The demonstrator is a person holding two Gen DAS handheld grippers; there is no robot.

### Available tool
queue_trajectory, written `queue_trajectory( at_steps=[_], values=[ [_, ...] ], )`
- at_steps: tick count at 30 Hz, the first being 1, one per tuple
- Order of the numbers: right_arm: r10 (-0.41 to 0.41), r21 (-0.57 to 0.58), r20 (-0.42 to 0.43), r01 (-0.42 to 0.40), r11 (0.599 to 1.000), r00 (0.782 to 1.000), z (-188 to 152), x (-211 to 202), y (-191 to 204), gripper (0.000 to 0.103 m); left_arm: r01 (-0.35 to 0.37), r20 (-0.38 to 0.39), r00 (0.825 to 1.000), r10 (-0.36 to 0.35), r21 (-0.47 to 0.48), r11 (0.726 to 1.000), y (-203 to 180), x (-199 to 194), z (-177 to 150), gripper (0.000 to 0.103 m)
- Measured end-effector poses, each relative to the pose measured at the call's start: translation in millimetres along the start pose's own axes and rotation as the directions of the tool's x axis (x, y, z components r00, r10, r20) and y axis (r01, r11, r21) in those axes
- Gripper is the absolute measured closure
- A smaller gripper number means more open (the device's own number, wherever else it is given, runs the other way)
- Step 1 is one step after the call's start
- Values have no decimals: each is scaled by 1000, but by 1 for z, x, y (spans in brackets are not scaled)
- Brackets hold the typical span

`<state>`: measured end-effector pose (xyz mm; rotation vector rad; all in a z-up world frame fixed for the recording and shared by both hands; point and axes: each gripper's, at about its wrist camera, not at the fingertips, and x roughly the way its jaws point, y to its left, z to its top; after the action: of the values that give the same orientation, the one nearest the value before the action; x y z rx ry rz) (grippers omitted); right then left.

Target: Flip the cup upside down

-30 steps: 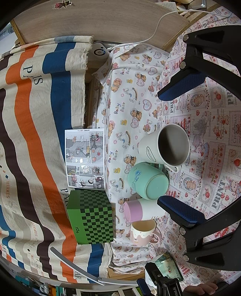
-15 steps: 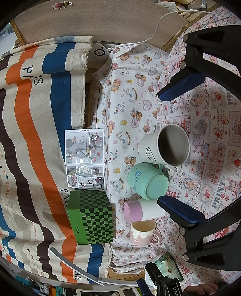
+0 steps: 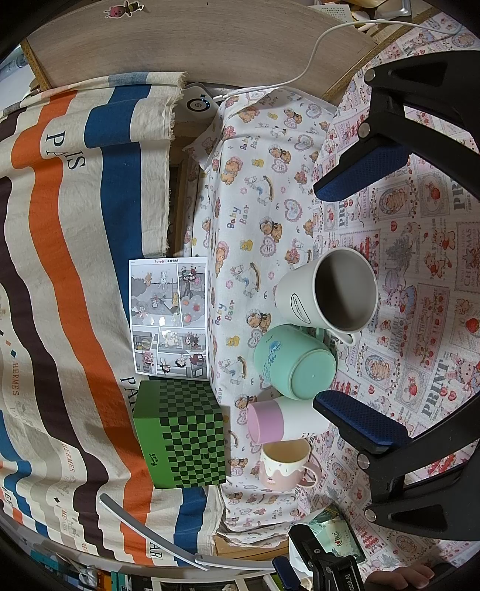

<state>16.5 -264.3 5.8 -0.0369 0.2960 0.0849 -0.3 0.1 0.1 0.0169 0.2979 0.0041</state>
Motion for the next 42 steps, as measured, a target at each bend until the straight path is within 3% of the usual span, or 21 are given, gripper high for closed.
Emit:
queue_trajectory(
  at_steps=[42],
  values=[
    [2, 0, -6, -2, 1000, 1000, 0, 2, -2, 0, 5, 0, 1000, -5, 5, 1000, 1, -2, 0, 0]
  ],
)
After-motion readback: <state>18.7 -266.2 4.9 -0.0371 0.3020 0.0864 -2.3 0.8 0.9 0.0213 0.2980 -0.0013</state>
